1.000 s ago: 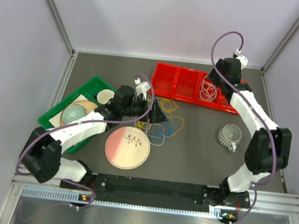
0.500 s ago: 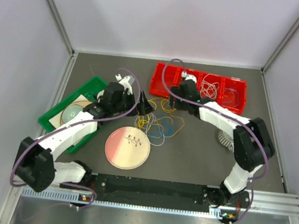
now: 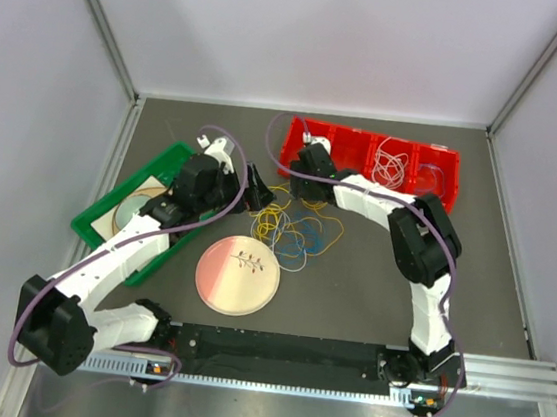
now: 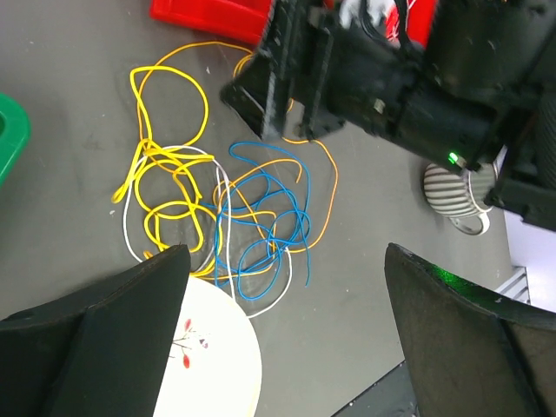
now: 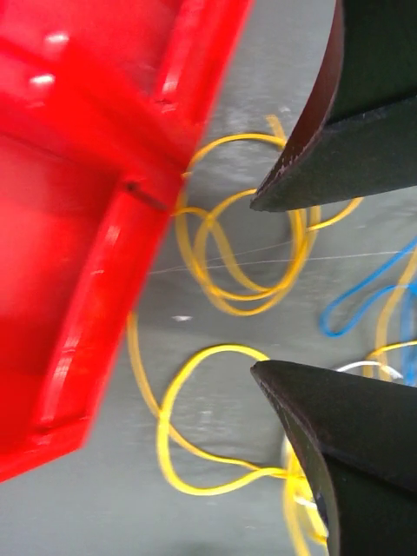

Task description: Untangle the cables

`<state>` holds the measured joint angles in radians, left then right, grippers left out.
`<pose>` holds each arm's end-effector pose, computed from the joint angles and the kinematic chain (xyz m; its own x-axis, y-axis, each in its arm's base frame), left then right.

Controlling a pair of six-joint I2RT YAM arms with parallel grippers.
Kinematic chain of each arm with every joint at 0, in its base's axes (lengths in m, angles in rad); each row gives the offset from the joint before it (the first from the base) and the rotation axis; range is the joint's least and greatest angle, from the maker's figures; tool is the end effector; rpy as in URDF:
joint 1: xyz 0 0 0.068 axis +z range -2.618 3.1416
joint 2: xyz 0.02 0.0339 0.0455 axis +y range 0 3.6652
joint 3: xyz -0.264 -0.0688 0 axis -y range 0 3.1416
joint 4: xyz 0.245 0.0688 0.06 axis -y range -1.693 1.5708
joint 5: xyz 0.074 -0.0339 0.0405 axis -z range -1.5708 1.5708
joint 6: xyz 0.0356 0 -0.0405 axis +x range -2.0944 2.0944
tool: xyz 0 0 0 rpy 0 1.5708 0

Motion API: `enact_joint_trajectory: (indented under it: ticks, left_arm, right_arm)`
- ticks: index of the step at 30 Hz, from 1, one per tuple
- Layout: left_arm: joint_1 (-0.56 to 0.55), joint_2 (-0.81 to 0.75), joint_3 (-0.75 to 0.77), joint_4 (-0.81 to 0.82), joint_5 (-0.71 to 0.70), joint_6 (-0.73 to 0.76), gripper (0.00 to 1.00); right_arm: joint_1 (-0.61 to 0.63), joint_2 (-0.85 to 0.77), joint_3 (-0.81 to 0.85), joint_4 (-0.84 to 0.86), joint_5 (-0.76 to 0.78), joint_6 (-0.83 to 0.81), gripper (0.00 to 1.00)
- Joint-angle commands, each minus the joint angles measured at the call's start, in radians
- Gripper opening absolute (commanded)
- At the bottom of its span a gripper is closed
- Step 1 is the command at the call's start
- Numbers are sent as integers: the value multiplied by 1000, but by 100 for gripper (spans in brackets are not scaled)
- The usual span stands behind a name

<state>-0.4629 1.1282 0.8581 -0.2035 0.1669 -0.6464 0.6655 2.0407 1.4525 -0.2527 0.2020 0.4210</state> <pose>0.2266 -0.1197 0.2948 -0.6707 -0.3291 -0.6648 0.2113 0.7743 -0.5965 0.3578 0.2718 0.1817 -0.7392 -0.0713 -0.6697 -0.2165 0.9668 0.1360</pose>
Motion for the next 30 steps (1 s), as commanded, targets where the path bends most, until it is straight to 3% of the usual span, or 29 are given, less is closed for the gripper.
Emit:
enact_joint_trajectory:
  ticks: [1,6,9,13,30]
  left_arm:
    - [4,-24,-11,21,13,7,99]
    - [6,-22,-19,30,23,8,99]
    - [6,-24,-18,30,28,11,99]
    - [7,-25,-18,33,26,14,99]
    - [9,-1,-27,59,45,13,99]
  right_arm:
    - [20,71,103,-20,60,-2,64]
    - [40,130,147,-54,111,-11,53]
    - [45,128,137,-62,129,-13,37]
    - [45,67,105,-62,139,-10,0]
    - [55,-499,-27,-7,257,-116,0]
